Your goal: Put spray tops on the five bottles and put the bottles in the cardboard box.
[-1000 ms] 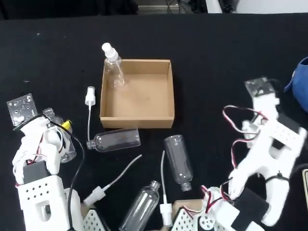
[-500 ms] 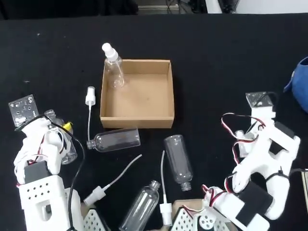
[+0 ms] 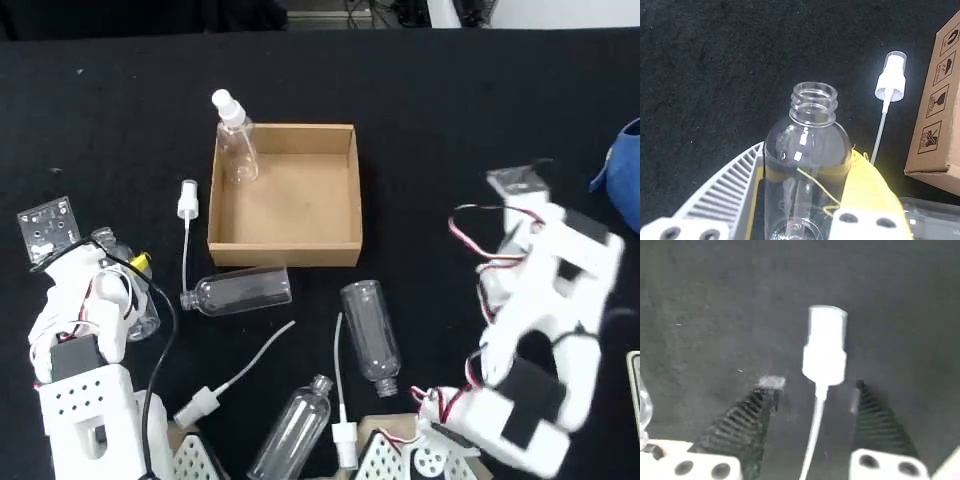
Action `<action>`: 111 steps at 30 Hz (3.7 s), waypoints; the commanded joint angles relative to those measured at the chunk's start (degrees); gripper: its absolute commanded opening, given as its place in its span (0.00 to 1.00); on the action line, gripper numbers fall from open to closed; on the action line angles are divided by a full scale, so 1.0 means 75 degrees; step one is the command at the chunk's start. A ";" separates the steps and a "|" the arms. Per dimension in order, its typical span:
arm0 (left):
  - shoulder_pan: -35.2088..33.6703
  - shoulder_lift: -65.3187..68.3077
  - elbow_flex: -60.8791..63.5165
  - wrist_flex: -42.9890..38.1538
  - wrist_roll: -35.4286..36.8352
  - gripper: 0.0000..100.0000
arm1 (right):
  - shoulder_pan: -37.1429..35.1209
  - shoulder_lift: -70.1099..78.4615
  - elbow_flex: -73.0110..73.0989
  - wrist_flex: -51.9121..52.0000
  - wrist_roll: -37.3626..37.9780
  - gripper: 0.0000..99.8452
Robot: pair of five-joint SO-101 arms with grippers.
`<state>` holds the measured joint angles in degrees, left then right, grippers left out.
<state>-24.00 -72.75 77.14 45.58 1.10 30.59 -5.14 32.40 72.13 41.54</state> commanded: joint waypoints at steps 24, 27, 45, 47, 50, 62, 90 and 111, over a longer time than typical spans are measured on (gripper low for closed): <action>-0.0018 -0.0129 -0.0147 -0.0152 0.0059 0.03 | 0.0527 -0.0076 -0.1084 -0.0692 0.1254 0.01; 0.0006 -0.0129 -0.0158 -0.0152 0.0059 0.03 | 0.0141 -0.1495 -0.1424 -0.0082 0.0270 0.01; 0.1717 -0.0129 0.0358 -0.2028 0.0059 0.03 | -0.5873 -0.5574 -0.2725 -0.1067 -0.5720 0.01; 0.2186 -0.0129 0.0627 -0.2801 0.0059 0.03 | -0.6306 -0.5574 -0.2725 -0.1594 -0.5966 0.01; 0.2807 -0.0129 0.1342 -0.4103 0.0059 0.03 | -0.6834 -0.5609 -0.2725 -0.2403 -0.6377 0.01; 0.3077 -0.0129 0.2632 -0.6142 0.0070 0.03 | -0.8358 -0.5597 -0.1717 -0.5662 -0.6752 0.01; 0.3921 -0.4091 0.2702 -0.3563 0.0070 0.03 | -0.8908 -0.5621 -0.0979 -0.7150 -0.6763 0.01; 0.4366 -0.4243 0.2690 -0.4267 0.0117 0.03 | -0.8979 -0.5550 0.0334 -0.9342 -0.6705 0.01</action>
<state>8.18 -103.34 96.57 15.16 1.36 -35.87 -45.23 35.12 3.47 -8.66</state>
